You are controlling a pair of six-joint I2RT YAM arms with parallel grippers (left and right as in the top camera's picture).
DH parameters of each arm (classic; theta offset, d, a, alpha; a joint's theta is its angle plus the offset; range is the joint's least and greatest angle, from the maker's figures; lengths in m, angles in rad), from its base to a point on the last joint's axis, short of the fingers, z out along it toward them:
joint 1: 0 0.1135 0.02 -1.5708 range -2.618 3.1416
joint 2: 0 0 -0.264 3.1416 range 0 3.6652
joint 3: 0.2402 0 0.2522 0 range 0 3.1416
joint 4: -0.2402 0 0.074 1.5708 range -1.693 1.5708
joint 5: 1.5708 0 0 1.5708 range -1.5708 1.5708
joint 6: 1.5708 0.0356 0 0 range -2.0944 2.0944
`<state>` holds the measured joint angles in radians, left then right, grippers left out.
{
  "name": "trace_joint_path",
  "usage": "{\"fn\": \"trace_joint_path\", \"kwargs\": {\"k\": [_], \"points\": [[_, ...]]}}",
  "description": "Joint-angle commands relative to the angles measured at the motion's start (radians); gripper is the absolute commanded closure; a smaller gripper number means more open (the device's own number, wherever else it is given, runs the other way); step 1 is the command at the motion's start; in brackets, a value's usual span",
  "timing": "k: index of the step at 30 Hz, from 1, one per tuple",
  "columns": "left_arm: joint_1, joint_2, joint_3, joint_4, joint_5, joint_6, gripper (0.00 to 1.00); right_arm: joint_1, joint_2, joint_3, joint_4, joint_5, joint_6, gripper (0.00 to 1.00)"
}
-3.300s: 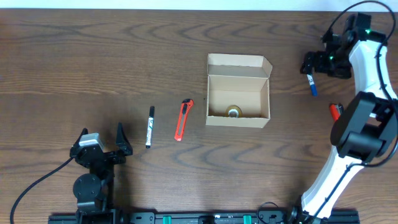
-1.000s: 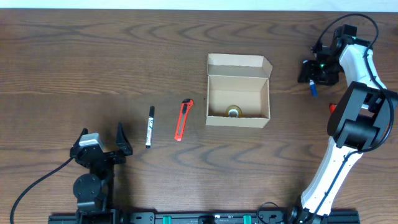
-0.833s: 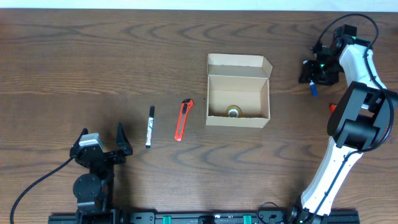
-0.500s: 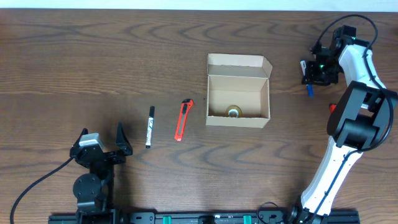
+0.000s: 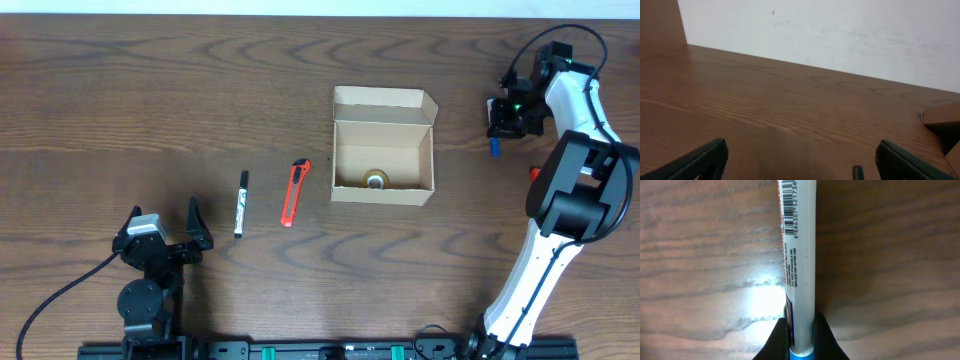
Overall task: Pack container
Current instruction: 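Carry the marker into the box and release it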
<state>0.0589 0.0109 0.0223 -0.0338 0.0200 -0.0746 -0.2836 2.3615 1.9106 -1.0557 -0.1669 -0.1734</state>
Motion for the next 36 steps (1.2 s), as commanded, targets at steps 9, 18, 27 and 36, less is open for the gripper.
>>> {"fn": "trace_joint_path", "kwargs": {"k": [9,18,27,36], "points": [[0.004,-0.007,-0.018,-0.044,-0.004,0.0,0.05,0.076,0.011,0.511,-0.293,-0.254,0.014,0.99],[0.004,-0.007,-0.018,-0.044,-0.004,0.0,0.05,0.278,-0.05,1.004,-0.636,-0.331,-0.023,0.99],[0.004,-0.007,-0.018,-0.044,-0.004,0.0,0.05,0.534,-0.063,0.887,-0.642,-0.137,-0.003,0.99],[0.004,-0.007,-0.018,-0.043,-0.004,0.0,0.05,0.594,-0.063,0.642,-0.643,-0.086,0.001,0.99]]}}
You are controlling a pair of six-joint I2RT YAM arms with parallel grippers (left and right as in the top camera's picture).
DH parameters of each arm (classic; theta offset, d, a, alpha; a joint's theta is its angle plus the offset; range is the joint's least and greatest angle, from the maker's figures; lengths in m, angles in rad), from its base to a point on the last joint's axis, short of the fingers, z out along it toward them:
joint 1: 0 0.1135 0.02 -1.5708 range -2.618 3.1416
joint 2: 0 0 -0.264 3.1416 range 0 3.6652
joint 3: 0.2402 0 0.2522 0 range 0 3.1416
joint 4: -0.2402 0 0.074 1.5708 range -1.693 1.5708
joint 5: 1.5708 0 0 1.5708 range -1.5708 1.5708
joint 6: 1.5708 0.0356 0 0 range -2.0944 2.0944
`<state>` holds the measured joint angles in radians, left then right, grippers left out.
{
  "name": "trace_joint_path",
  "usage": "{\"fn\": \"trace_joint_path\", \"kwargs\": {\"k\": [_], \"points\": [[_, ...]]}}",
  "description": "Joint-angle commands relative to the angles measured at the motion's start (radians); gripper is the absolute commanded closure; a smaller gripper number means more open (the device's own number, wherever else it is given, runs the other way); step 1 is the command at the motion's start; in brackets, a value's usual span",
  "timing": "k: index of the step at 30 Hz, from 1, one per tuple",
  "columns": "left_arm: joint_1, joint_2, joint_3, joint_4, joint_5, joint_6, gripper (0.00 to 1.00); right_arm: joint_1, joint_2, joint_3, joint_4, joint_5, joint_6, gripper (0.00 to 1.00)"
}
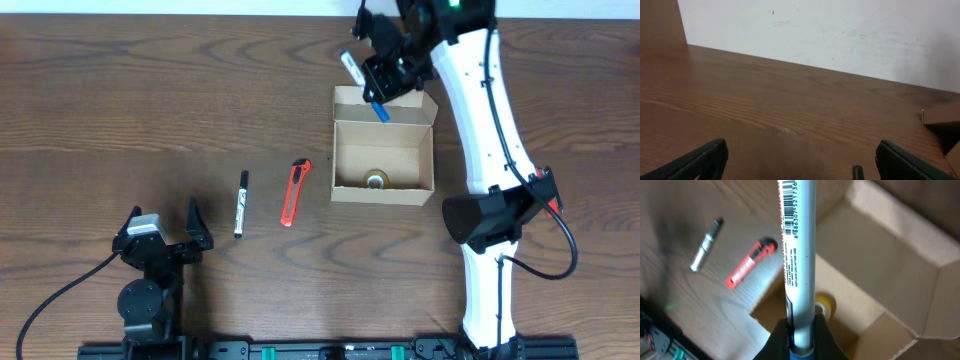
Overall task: Pack container
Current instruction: 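Carry the marker into the box and release it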
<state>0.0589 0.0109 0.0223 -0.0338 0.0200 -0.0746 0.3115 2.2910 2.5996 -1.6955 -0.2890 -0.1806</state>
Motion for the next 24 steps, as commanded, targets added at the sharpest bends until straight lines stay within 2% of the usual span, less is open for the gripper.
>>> {"fn": "trace_joint_path", "kwargs": {"k": [1,9,18,24], "points": [[0.004,-0.007,-0.018,-0.044,-0.004,0.0,0.05,-0.003,0.007,-0.072,-0.003,0.036,0.008,0.99],[0.004,-0.007,-0.018,-0.044,-0.004,0.0,0.05,0.009,-0.012,-0.199,-0.003,0.039,0.031,0.99],[0.004,-0.007,-0.018,-0.043,-0.004,0.0,0.05,0.02,-0.172,-0.34,0.008,0.07,0.03,0.99],[0.004,-0.007,-0.018,-0.044,-0.004,0.0,0.05,0.024,-0.205,-0.447,0.034,0.069,0.03,0.98]]}}
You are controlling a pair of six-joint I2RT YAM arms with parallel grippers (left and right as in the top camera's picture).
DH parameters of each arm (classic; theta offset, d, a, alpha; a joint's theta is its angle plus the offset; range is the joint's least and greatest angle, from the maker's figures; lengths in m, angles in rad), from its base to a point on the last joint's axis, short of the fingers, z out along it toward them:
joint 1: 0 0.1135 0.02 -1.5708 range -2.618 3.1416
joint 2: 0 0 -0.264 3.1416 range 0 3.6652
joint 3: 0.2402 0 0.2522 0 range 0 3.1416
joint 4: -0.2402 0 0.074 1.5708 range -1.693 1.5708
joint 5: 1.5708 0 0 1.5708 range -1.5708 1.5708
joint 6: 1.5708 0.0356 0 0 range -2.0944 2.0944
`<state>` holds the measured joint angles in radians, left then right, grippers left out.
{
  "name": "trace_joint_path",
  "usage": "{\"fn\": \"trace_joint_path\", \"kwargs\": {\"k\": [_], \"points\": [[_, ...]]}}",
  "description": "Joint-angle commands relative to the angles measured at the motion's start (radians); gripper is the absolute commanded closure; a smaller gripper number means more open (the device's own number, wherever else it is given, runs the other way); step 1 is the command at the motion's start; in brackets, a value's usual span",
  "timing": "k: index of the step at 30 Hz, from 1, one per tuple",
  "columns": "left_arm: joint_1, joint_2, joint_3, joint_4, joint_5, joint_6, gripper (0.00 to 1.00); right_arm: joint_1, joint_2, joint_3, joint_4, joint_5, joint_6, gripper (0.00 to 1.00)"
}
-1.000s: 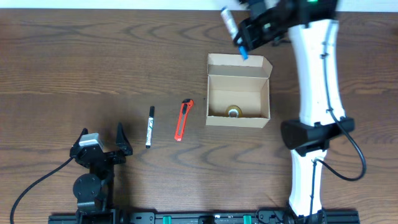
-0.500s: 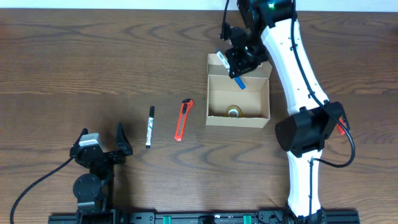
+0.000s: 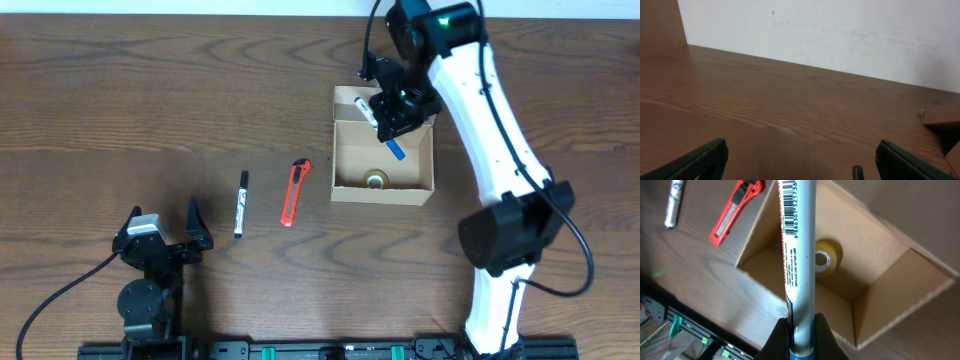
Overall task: Pack container
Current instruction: 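Carry the marker into the box and release it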
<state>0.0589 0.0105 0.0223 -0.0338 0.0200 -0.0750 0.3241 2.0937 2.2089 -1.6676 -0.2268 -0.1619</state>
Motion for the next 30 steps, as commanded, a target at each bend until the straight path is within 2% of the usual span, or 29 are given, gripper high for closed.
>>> {"fn": "trace_joint_path", "kwargs": {"k": [1,13,30], "points": [[0.004,-0.007,-0.018,-0.043,-0.004,0.0,0.05,0.014,-0.009,-0.095,0.021,0.007,0.011,0.98],[0.004,-0.007,-0.018,-0.043,-0.004,0.0,0.05,0.017,-0.009,-0.364,0.219,0.016,0.011,0.98],[0.004,-0.007,-0.018,-0.044,-0.004,0.0,0.05,0.017,-0.008,-0.443,0.368,0.021,-0.03,0.98]]}}
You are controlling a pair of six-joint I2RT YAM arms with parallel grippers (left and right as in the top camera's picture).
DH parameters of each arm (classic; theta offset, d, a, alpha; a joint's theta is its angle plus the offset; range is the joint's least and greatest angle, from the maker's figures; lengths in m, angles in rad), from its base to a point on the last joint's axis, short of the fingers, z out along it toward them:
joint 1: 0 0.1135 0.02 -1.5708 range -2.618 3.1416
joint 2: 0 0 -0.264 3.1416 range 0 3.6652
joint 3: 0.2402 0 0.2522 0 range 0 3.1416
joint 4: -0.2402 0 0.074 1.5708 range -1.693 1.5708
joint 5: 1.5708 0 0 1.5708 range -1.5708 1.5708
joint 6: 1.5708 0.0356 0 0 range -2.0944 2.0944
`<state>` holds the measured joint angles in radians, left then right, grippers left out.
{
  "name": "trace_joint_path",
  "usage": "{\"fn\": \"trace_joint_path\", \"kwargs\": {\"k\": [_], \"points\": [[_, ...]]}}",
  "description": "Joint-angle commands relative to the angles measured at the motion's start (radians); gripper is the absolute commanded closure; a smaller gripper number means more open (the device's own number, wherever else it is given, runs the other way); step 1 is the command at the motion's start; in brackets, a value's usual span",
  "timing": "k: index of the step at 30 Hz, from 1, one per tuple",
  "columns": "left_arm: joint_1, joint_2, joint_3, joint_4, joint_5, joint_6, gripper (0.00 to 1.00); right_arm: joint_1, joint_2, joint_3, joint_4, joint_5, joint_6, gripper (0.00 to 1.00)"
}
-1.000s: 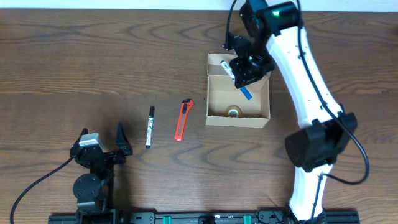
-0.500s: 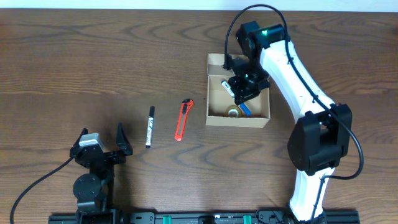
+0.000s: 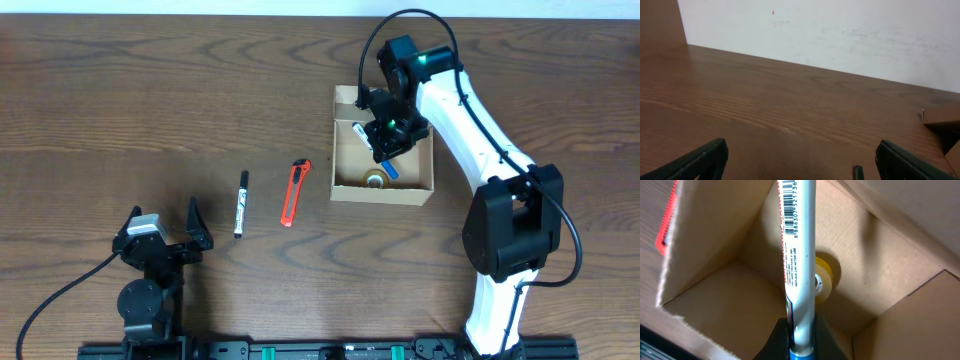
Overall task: Pack container
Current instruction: 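Carry the marker into the box and release it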
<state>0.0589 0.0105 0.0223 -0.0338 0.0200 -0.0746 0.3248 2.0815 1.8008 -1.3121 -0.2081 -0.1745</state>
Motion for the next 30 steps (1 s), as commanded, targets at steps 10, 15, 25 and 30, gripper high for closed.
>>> {"fn": "trace_joint_path", "kwargs": {"k": [10,15,25,30], "points": [[0.004,-0.007,-0.018,-0.044,-0.004,0.0,0.05,0.016,0.004,-0.156,0.113,0.002,-0.018,0.99],[0.004,-0.007,-0.018,-0.044,-0.004,0.0,0.05,0.016,0.004,-0.156,0.124,0.002,-0.018,0.89],[0.004,-0.007,-0.018,-0.044,-0.004,0.0,0.05,0.016,0.003,-0.154,0.119,0.003,-0.018,0.71],[0.004,-0.007,-0.018,-0.044,-0.004,0.0,0.05,0.014,0.003,-0.102,0.082,0.003,-0.018,0.61]]}}
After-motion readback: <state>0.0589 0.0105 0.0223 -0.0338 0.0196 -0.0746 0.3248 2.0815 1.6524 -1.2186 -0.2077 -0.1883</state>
